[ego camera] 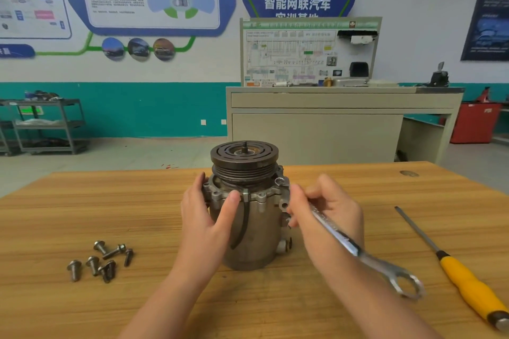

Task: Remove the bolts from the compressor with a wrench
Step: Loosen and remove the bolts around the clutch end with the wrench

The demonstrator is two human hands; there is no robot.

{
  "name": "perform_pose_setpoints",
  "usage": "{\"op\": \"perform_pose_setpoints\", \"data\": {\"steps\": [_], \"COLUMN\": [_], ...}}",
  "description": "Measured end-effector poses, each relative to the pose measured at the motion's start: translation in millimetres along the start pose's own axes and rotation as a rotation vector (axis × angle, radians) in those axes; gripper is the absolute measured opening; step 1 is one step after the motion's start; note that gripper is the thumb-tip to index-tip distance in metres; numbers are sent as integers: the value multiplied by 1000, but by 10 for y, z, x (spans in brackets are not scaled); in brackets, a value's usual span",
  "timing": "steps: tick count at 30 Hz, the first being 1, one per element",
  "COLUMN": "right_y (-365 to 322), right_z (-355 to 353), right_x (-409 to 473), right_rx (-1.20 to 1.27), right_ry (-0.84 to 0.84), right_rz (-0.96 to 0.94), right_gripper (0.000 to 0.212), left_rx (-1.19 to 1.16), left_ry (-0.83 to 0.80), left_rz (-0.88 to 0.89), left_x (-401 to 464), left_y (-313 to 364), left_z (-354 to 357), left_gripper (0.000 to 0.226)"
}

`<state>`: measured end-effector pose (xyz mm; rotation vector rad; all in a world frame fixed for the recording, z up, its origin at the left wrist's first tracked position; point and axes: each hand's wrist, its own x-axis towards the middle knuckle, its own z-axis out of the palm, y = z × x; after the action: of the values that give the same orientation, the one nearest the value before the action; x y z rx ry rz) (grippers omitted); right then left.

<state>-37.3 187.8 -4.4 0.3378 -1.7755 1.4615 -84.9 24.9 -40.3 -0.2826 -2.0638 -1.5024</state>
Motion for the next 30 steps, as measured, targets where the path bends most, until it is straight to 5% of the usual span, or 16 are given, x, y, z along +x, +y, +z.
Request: {"op": "perform_pose_setpoints", "data": {"steps": [5,8,14,21,26,28,30], "right_y": [119,64,-66,-174,-288,-263,-174], "right_z": [-261,-369,-246,-45,175,181,99], "right_x": [470,715,510,334,146,76,82], "right_rx": [712,890,334,151,-472,-486,-333], "right_ry": [-57,58,-86,-37,-140,-116,-54], "right_rz": [576,592,256,199,-305,-358,-220], "right_gripper": [40,40,46,45,51,51,44], "left_rx": [6,5,-2,6,2,7,12], "left_ry": [6,-14,-2,-6,-37,-46,-35], "left_rz": [-3,-5,-13,-8,-24,-20,-5], "left_x": [20,-1,34,7,10,-1,-13], "left_y": [-13,-2,1,-3,17,28,44], "left_z": [4,9,10,13,-10,-23,-29], "left_gripper": [86,93,90,88,88,92,102]}}
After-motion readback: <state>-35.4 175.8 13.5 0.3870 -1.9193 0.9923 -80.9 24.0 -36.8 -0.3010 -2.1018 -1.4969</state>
